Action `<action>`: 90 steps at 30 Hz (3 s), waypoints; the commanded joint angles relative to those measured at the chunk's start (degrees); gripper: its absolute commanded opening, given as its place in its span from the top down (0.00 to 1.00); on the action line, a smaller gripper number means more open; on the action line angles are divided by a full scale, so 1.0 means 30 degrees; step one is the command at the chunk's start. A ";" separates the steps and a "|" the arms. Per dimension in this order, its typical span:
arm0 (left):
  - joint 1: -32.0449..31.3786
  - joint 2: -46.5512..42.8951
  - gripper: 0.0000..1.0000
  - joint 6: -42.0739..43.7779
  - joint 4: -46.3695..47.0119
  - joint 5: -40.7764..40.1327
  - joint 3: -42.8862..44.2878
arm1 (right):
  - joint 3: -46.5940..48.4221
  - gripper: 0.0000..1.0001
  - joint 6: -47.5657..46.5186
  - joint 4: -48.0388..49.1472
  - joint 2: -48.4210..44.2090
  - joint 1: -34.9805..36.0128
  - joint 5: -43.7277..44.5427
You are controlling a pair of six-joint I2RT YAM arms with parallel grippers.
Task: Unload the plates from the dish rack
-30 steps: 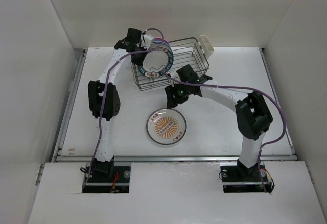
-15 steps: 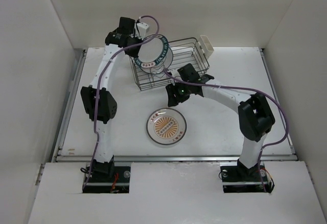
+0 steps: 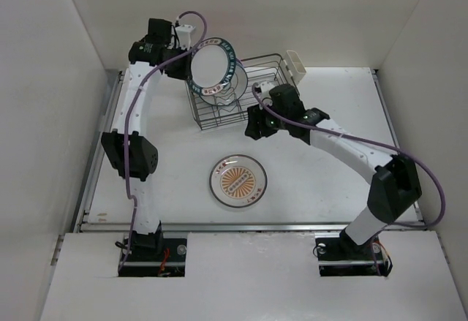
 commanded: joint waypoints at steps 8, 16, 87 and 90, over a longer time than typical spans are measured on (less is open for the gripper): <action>-0.0480 -0.2474 1.00 0.7022 -0.8844 0.8279 -0.2342 | -0.1456 0.40 0.2555 0.2696 -0.3754 -0.1245 0.4389; -0.2940 -0.0370 1.00 1.1278 -1.2042 0.6348 -0.6945 | -0.2044 0.39 0.3463 0.2872 -0.4519 -0.1655 0.5977; 0.0720 0.6372 0.91 -0.3400 -0.1847 -0.3791 0.0818 | 1.3457 1.00 0.1500 0.7032 1.2183 -0.3794 -0.1848; 0.0720 0.6372 0.91 -0.3576 -0.1847 -0.3791 0.0640 | 1.3191 1.00 0.1500 0.7032 1.1158 -0.3794 -0.1848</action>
